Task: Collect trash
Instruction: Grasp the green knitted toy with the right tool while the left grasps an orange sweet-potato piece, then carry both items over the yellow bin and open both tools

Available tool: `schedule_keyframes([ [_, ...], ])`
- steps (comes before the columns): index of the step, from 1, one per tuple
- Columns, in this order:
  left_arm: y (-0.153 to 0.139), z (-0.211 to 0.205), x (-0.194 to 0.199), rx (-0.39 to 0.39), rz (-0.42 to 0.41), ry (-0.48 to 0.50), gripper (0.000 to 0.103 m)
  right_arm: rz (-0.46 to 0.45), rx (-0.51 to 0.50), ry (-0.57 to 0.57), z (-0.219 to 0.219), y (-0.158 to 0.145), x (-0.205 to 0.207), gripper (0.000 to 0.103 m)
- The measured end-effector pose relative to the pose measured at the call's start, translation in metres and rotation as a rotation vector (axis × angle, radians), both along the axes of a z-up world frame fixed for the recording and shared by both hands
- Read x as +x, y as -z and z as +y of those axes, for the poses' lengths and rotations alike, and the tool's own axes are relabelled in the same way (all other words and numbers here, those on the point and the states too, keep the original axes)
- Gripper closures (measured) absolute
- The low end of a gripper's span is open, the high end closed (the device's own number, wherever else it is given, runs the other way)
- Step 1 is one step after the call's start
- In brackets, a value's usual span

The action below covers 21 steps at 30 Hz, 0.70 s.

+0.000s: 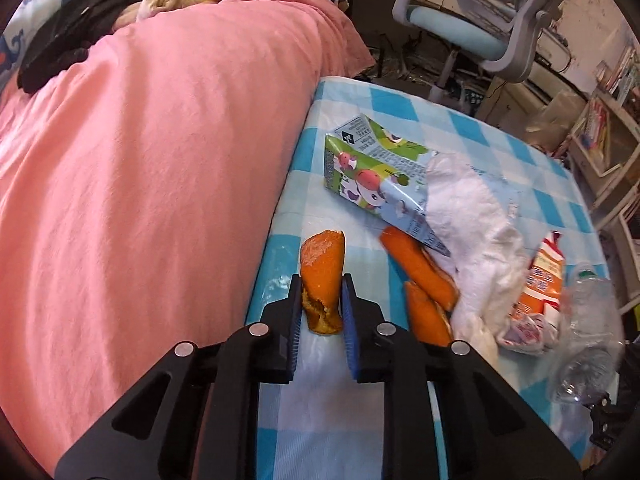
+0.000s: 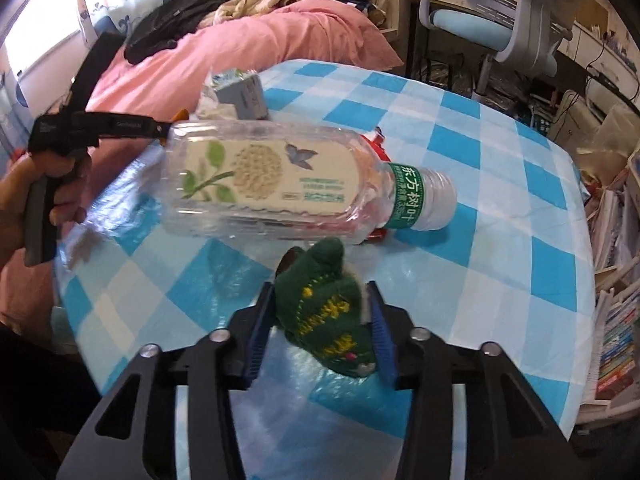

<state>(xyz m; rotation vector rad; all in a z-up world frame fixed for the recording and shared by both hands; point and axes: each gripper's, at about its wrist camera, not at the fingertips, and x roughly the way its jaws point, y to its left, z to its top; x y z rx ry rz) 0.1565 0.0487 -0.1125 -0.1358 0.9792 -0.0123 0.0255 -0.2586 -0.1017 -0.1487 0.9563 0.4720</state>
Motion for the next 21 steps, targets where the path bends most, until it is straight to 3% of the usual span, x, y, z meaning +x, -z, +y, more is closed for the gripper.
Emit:
schedule_keyframes([
  [5,-0.027,-0.001,-0.029,-0.039,-0.057,0.004,0.085,-0.015,0.024,-0.014,0.001,-0.01,-0.015,0.063],
  [13,-0.075,-0.049,-0.101,0.008,-0.196,0.1,0.085,-0.104,0.081,-0.033,-0.002,-0.039,-0.043,0.063],
  [21,-0.086,-0.086,-0.162,0.047,-0.253,0.151,0.085,-0.173,0.195,-0.105,-0.008,-0.069,-0.079,0.063],
])
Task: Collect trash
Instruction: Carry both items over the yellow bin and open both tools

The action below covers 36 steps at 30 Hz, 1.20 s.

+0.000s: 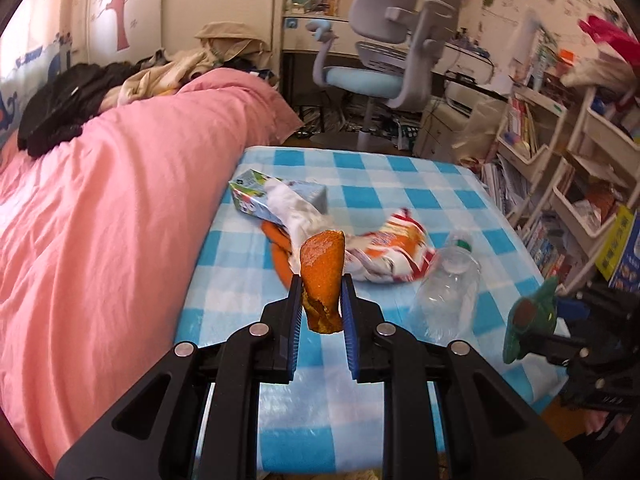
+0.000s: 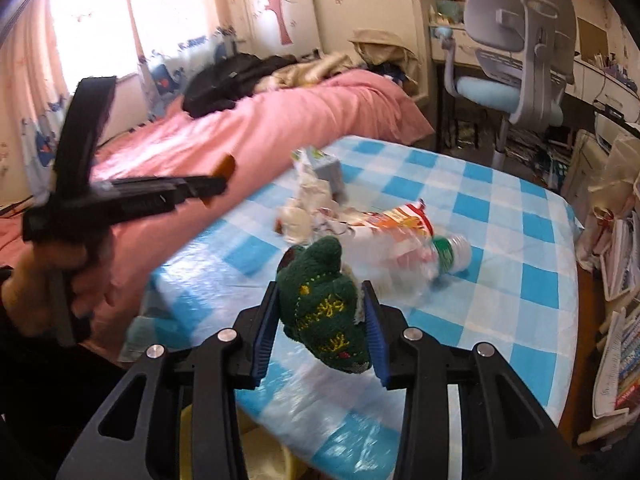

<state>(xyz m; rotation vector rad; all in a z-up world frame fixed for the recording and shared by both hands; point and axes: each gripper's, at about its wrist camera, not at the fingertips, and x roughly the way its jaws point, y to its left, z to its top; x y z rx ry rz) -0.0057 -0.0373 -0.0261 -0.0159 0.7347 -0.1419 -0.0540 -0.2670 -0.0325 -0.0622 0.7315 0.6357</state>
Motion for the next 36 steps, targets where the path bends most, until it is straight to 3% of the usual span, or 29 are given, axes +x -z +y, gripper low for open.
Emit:
schedule_keyframes([
  [10,0.002,-0.002,-0.033,0.03,-0.007,0.001,0.085,0.017,0.008,-0.075,0.009,0.002,-0.02,0.063],
  [17,0.004,0.005,-0.04,0.025,0.002,-0.011,0.085,0.076,0.005,-0.152,0.019,0.012,-0.028,0.063],
  [25,0.023,0.008,-0.063,0.024,0.062,-0.018,0.085,0.218,-0.093,-0.387,0.057,0.049,-0.069,0.063],
  [29,0.038,0.002,-0.087,0.021,0.107,-0.012,0.085,0.282,-0.186,-0.506,0.077,0.069,-0.096,0.056],
  [33,0.061,-0.003,-0.116,0.011,0.183,-0.011,0.085,0.225,-0.187,-0.41,0.063,0.061,-0.09,0.038],
  [36,0.078,-0.008,-0.135,0.029,0.232,0.002,0.085,0.165,-0.156,-0.167,0.03,0.047,-0.067,0.031],
])
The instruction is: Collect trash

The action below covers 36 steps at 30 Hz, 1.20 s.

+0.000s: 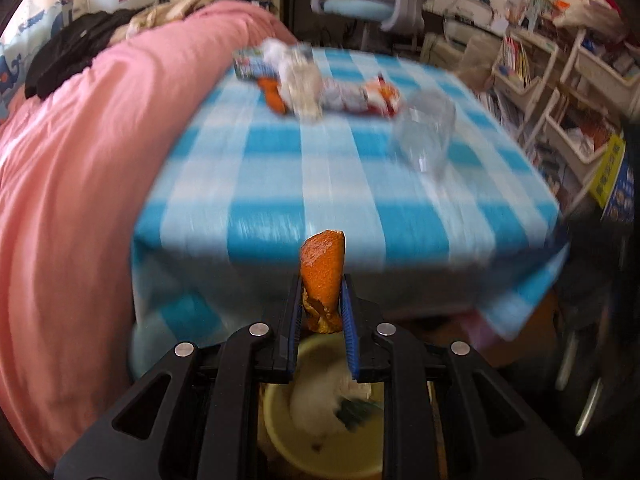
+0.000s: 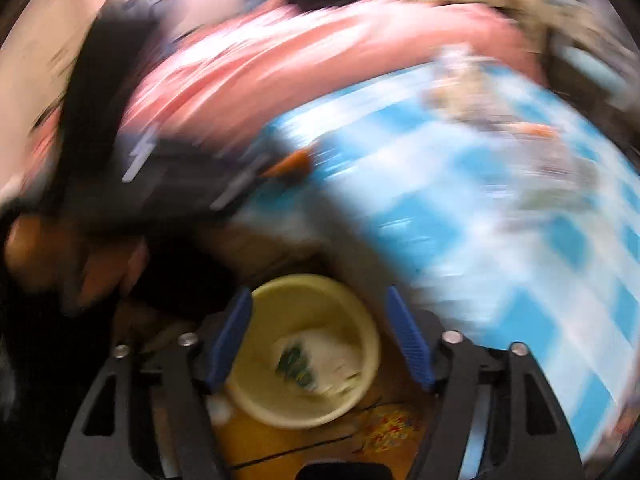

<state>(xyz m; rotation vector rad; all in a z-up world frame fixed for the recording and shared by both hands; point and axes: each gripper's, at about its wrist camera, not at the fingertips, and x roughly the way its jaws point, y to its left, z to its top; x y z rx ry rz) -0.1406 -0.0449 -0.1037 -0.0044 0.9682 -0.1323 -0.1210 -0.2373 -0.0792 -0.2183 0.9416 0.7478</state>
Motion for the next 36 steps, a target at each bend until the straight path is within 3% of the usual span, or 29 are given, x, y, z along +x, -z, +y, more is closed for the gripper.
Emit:
schedule_keyframes([
  [3,0.018,-0.013,-0.015,0.03,0.099,0.069,0.084,-0.082,0.014,0.246,-0.039,-0.018,0.018,0.026],
  [4,0.026,-0.02,-0.02,0.047,0.147,0.106,0.081,-0.109,0.012,0.304,-0.048,-0.023,0.02,0.023],
  [6,0.029,-0.024,-0.026,0.069,0.157,0.121,0.071,-0.164,0.016,0.414,-0.066,-0.035,0.021,0.016],
  [10,0.007,-0.016,-0.028,0.057,0.055,0.074,0.036,-0.268,0.036,0.54,-0.094,-0.058,0.012,0.011],
  [12,-0.01,-0.007,-0.025,0.032,-0.019,0.023,0.024,-0.314,0.04,0.575,-0.097,-0.063,0.015,0.01],
  [16,-0.041,0.008,-0.006,0.009,-0.144,-0.074,0.015,-0.414,0.032,0.637,-0.108,-0.068,0.02,0.008],
  [21,-0.074,0.017,0.039,0.009,-0.249,-0.131,0.009,-0.365,0.055,0.615,-0.11,-0.058,0.043,0.008],
  [24,-0.086,0.02,0.073,0.014,-0.286,-0.166,0.008,-0.37,0.031,0.501,-0.097,-0.054,0.048,0.008],
  [26,-0.091,0.018,0.091,0.006,-0.293,-0.17,0.008,-0.359,0.002,0.438,-0.089,-0.047,0.048,0.008],
  [30,-0.095,0.009,0.123,0.014,-0.307,-0.145,0.008,-0.245,-0.027,0.36,-0.075,-0.025,0.058,0.008],
  [36,-0.1,0.001,0.145,0.005,-0.302,-0.136,0.008,-0.201,-0.061,0.346,-0.07,-0.017,0.064,0.008],
])
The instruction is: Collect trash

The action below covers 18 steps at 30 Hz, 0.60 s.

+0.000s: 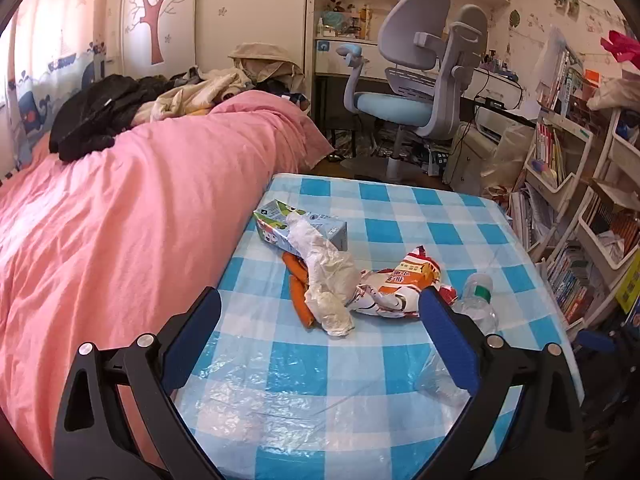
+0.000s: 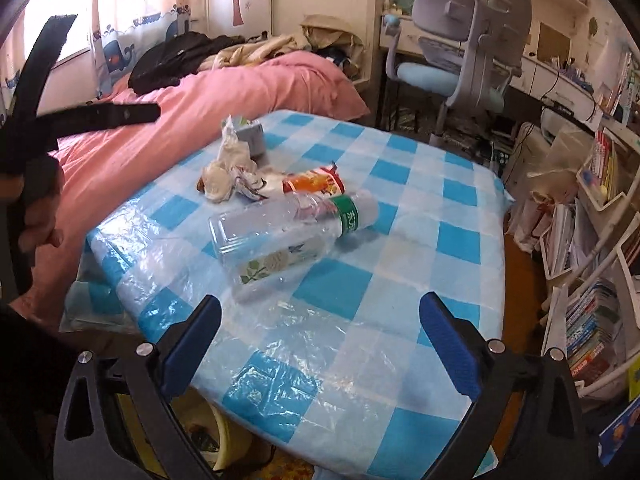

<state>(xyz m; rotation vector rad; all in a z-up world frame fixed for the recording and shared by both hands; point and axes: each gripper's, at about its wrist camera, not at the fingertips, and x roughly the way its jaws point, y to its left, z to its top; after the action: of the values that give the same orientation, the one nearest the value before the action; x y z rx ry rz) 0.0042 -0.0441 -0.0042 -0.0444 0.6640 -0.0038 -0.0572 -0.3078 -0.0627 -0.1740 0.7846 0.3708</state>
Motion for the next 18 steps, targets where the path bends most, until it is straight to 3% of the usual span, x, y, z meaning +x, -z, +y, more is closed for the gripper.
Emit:
schedule_keyframes([
  [18,0.0,-0.014,0.004,0.007,0.042,0.044,0.007,0.047,-0.027,0.022,-0.01,0.009,0.011,0.008],
])
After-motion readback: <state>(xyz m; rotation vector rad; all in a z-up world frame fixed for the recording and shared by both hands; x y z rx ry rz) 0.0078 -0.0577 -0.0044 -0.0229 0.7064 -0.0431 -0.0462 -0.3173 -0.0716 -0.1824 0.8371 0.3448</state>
